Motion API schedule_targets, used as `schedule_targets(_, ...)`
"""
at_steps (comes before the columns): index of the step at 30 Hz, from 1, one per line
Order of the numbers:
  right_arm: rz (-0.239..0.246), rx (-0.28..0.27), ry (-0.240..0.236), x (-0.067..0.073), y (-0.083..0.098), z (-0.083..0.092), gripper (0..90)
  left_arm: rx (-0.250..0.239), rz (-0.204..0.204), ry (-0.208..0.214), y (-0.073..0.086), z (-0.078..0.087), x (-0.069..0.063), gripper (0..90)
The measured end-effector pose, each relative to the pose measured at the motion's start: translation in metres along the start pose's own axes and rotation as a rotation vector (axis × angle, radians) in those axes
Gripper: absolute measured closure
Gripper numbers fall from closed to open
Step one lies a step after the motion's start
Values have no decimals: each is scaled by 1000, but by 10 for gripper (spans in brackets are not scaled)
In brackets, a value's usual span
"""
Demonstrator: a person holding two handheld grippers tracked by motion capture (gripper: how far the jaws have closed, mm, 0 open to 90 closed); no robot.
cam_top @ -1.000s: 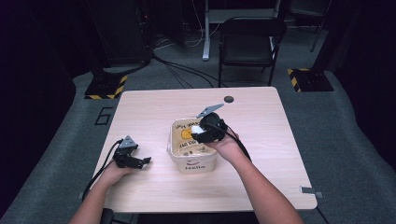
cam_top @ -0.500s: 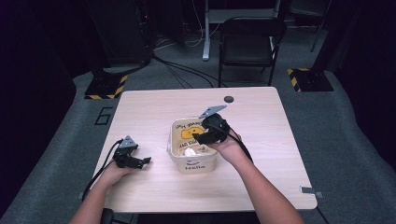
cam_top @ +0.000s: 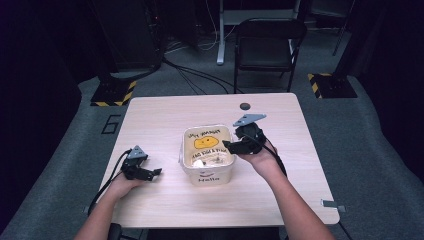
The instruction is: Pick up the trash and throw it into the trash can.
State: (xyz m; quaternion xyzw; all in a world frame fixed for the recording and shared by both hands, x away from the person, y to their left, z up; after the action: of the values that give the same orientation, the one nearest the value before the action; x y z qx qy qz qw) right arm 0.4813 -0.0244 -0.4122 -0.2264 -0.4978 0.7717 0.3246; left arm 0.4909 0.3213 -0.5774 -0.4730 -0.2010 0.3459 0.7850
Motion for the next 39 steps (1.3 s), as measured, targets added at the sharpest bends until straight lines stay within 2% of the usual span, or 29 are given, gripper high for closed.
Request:
schedule_targets(1, 16, -2, 3, -3, 1, 2, 350, 0, 0, 0, 0, 0, 0, 73)
schedule_targets(9, 9, -14, 53, -21, 8, 20, 348, 0, -1, 1, 0, 0, 0, 73)
schedule_targets(21, -41, -23, 129, -45, 27, 44, 346, 0, 0, 0, 0, 0, 0, 73)
schedule_targets(31, -53, -46, 147, -52, 37, 53, 345, 0, -1, 0, 0, 0, 0, 73)
schedule_targets(39, -65, -30, 159, -55, 50, 54, 343, 0, -1, 0, 0, 0, 0, 73)
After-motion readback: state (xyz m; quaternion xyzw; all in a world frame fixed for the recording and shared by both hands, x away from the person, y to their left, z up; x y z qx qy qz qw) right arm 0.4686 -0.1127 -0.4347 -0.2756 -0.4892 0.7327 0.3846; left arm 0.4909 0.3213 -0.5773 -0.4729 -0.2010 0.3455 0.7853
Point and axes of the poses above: each handheld gripper's, and its own axes: z roughly backward along the jaws, y roughly out of its underside, x roughly to its left, the point moved 7 cm from there along -z, roughly forward along the jaws, and after that the axes turned 15 degrees about -x, right-handed, at the moved point
